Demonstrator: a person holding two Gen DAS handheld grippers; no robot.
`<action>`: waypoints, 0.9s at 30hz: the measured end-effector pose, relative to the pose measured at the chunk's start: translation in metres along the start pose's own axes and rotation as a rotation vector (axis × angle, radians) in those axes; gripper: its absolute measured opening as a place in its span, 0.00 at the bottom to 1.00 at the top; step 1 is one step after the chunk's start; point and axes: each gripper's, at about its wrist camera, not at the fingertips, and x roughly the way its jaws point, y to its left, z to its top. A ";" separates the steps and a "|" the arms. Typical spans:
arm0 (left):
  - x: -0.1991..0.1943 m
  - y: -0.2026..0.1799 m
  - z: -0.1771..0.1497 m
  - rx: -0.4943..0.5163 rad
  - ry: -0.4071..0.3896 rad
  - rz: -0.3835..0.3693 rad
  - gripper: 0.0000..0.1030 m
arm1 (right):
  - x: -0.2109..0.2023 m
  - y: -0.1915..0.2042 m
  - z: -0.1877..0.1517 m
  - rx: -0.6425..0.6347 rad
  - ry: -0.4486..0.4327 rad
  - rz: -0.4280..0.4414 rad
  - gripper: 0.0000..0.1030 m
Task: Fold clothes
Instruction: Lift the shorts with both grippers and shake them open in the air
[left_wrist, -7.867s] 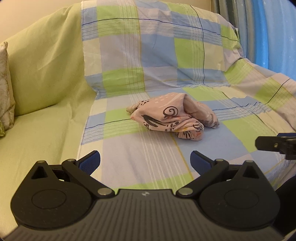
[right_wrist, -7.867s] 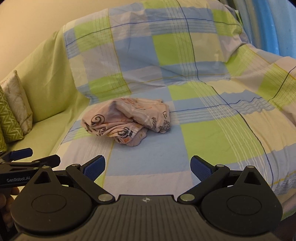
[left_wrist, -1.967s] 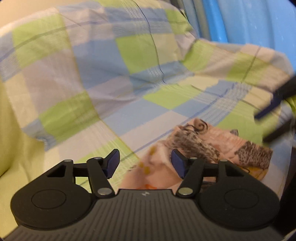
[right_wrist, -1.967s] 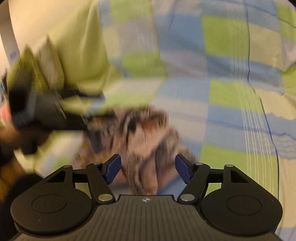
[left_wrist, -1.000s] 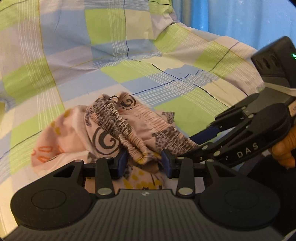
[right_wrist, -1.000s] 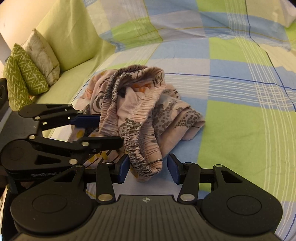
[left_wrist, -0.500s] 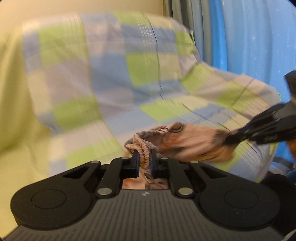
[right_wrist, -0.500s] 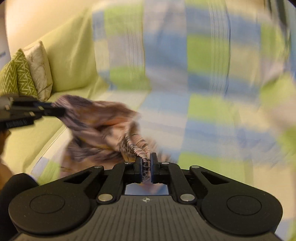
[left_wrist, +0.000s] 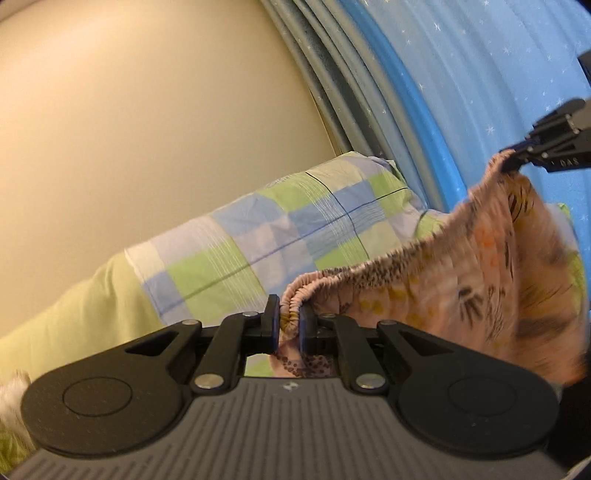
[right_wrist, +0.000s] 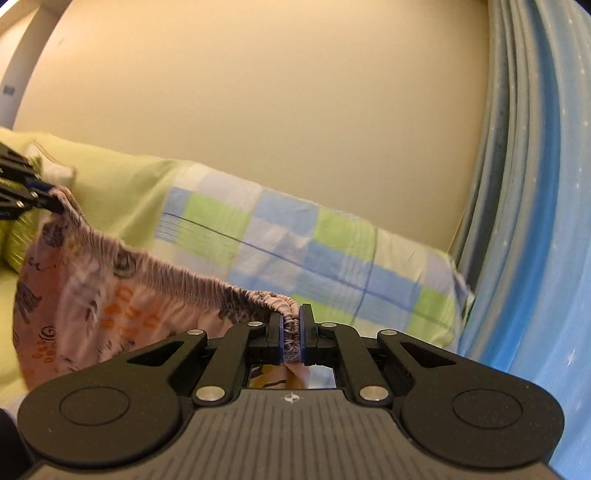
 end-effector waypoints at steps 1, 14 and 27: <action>0.016 0.001 0.001 0.004 0.009 -0.004 0.07 | 0.021 -0.006 0.000 -0.013 0.024 -0.003 0.06; 0.290 -0.012 -0.089 -0.207 0.303 -0.082 0.18 | 0.324 -0.039 -0.156 0.095 0.433 -0.014 0.24; 0.153 0.012 -0.192 -0.393 0.494 -0.225 0.57 | 0.173 -0.069 -0.252 0.405 0.580 0.065 0.51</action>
